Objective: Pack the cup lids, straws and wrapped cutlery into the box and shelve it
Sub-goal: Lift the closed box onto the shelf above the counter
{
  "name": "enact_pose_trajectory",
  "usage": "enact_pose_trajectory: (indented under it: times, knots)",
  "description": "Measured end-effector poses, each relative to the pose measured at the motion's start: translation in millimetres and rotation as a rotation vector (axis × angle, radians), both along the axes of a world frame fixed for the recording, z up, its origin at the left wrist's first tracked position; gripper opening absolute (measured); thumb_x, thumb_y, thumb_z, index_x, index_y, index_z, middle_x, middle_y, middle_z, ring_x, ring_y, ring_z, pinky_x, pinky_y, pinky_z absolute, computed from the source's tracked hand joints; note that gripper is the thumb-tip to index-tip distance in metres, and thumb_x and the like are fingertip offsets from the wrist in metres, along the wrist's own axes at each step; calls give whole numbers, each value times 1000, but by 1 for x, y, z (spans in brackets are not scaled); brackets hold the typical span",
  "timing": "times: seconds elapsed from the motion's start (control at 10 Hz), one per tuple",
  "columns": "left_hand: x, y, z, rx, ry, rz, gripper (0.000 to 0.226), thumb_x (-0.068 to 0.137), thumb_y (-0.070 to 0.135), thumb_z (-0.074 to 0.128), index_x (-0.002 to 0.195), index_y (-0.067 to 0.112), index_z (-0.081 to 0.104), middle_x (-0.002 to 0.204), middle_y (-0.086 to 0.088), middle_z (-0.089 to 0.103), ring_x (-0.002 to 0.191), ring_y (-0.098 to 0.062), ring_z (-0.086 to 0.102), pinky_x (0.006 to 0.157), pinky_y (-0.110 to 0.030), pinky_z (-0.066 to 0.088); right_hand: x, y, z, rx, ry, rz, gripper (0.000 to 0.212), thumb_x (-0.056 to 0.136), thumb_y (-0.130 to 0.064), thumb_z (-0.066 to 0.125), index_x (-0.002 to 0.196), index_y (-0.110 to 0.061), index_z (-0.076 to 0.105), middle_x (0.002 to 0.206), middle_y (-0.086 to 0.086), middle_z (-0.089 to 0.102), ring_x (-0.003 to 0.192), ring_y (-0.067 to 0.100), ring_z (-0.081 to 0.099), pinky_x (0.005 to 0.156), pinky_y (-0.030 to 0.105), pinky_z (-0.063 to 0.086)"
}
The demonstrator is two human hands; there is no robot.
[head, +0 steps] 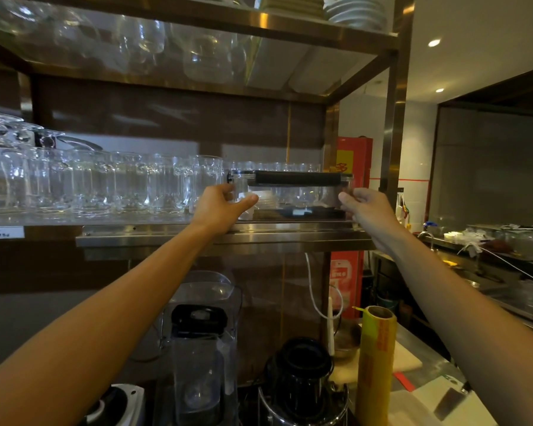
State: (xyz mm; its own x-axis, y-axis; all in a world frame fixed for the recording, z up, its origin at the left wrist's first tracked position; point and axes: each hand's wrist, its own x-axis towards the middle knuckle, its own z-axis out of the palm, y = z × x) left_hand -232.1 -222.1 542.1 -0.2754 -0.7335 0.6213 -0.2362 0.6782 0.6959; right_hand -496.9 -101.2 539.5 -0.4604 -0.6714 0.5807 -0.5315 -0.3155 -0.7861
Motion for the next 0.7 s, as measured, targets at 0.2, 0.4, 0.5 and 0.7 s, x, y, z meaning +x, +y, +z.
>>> enact_pose_trajectory:
  times: [0.2, 0.4, 0.5, 0.7]
  knots:
    - [1, 0, -2, -15, 2, 41, 76, 93, 41, 72, 152, 4, 44, 151, -14, 55, 138, -28, 53, 111, -38, 43, 3, -7, 0, 27, 29, -76, 29, 105, -31, 57, 126, -15, 67, 115, -4, 71, 110, 13, 65, 95, 36, 50]
    - [9, 1, -4, -11, -29, 46, 65, 95, 29, 73, 150, 6, 48, 147, -11, 59, 135, -25, 56, 108, -35, 45, 6, -7, -3, 36, 6, -100, 29, 104, -25, 59, 131, -16, 65, 115, -6, 69, 116, 17, 62, 93, 34, 45]
    - [17, 0, -4, -23, -64, 40, 61, 95, 27, 73, 148, 6, 51, 144, -11, 62, 131, -24, 59, 107, -35, 46, 19, -2, -3, 52, 55, -154, 28, 103, -20, 59, 131, -15, 62, 102, -9, 62, 110, 19, 62, 90, 37, 48]
    - [57, 39, 4, -151, -191, 51, 61, 93, 36, 74, 146, 10, 55, 145, -8, 61, 130, -23, 60, 104, -32, 46, 75, 15, -1, 29, 601, -473, 50, 99, -32, 64, 145, -19, 54, 146, 4, 56, 140, 25, 48, 113, 48, 43]
